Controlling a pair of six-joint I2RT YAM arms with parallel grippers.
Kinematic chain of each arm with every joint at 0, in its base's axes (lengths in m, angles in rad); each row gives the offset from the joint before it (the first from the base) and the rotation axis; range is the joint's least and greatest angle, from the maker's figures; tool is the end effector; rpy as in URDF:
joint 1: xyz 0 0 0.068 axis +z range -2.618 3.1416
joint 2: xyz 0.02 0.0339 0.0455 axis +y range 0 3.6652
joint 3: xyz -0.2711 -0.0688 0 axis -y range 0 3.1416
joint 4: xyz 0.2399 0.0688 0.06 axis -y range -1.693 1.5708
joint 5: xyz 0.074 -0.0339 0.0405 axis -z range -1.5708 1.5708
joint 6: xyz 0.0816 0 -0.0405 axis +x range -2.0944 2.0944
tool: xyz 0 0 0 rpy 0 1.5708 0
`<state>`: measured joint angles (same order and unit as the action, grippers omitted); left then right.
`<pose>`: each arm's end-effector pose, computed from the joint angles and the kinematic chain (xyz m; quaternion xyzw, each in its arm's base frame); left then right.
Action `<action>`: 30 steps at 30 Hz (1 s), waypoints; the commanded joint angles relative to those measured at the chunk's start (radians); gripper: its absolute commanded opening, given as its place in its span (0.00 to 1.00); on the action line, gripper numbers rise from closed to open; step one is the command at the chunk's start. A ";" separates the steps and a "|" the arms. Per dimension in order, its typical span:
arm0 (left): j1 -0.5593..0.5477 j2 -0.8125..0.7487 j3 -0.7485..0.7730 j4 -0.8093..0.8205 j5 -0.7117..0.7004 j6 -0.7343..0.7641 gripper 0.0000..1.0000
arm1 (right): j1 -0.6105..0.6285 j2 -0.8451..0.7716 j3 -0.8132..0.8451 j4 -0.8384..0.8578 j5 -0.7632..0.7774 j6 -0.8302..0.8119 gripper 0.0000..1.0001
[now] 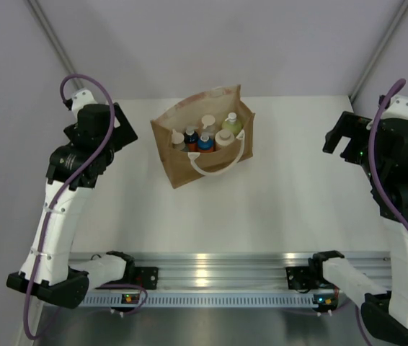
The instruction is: Take the personal care products out of the canvas bag
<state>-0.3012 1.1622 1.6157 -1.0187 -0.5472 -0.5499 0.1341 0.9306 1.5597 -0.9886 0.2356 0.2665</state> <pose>0.2255 -0.0256 0.4444 -0.2338 0.8210 0.0241 0.5203 0.1614 0.0026 0.4666 0.1208 0.8102 0.0178 0.5733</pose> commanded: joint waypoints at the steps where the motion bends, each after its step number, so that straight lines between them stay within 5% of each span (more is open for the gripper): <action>1: -0.003 -0.010 0.052 -0.003 0.006 0.002 0.99 | -0.011 0.004 0.030 -0.002 0.008 0.017 0.99; 8: -0.003 0.073 0.141 -0.001 0.271 -0.171 0.99 | -0.013 0.039 0.033 0.005 -0.114 0.022 0.99; 11: -0.051 0.228 0.187 -0.001 0.398 -0.301 0.99 | -0.013 0.066 0.030 0.013 -0.186 0.023 0.99; 15: -0.196 0.398 0.297 -0.041 0.342 -0.318 0.99 | -0.013 0.083 0.026 0.008 -0.231 -0.001 0.99; 20: -0.202 0.374 0.209 -0.150 0.089 -0.383 0.95 | -0.013 0.077 0.011 0.008 -0.306 -0.010 1.00; 26: -0.205 0.383 0.144 -0.150 0.053 -0.355 0.85 | -0.011 0.105 -0.001 0.011 -0.383 0.000 0.99; 30: -0.248 0.390 0.202 -0.150 0.017 -0.294 0.99 | -0.011 0.134 0.025 0.011 -0.403 -0.001 1.00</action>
<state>-0.5270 1.5795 1.7710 -1.1194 -0.4465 -0.8898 0.1341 1.0458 1.5581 -0.9874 -0.1207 0.2646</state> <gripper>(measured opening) 0.962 0.993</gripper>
